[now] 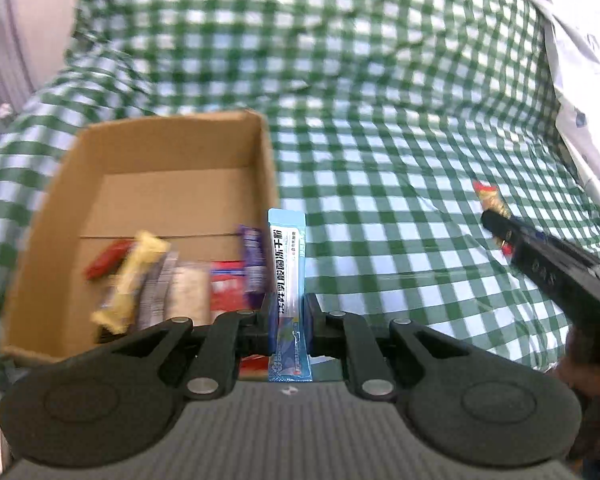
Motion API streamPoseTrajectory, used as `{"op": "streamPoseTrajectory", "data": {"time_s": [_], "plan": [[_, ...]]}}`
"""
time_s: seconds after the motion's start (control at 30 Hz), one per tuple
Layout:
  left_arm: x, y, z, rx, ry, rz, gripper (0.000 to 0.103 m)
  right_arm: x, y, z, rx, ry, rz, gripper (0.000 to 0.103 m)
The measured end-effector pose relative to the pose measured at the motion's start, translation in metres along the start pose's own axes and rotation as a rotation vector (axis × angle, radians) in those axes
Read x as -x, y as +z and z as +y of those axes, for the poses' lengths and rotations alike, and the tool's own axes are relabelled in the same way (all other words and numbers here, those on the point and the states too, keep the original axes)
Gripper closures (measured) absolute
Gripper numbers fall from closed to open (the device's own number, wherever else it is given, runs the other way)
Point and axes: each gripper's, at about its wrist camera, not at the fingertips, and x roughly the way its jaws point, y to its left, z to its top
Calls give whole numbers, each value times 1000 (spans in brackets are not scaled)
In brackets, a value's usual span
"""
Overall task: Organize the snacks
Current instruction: 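Carry the blue stick and orange candy over the box with both tools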
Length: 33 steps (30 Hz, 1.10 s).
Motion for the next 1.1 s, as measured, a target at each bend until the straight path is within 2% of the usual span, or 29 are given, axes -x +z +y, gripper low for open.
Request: {"op": "streamPoseTrajectory", "data": {"time_s": [0.23, 0.33, 0.47, 0.6, 0.73, 1.1], "plan": [[76, -36, 58, 37, 25, -85, 89, 64, -16, 115, 36, 233, 51, 83], [98, -54, 74, 38, 26, -121, 89, 86, -29, 158, 87, 281, 77, 83], [125, -77, 99, 54, 18, -161, 89, 109, -44, 196, 158, 307, 105, 83], [141, -99, 114, 63, 25, -196, 89, 131, -52, 214, 216, 297, 102, 83], [150, -116, 125, 87, 8, -196, 89, 147, -57, 228, 261, 291, 92, 83], [162, -125, 133, 105, -23, -228, 89, 164, -60, 239, 321, 281, 62, 83]]}}
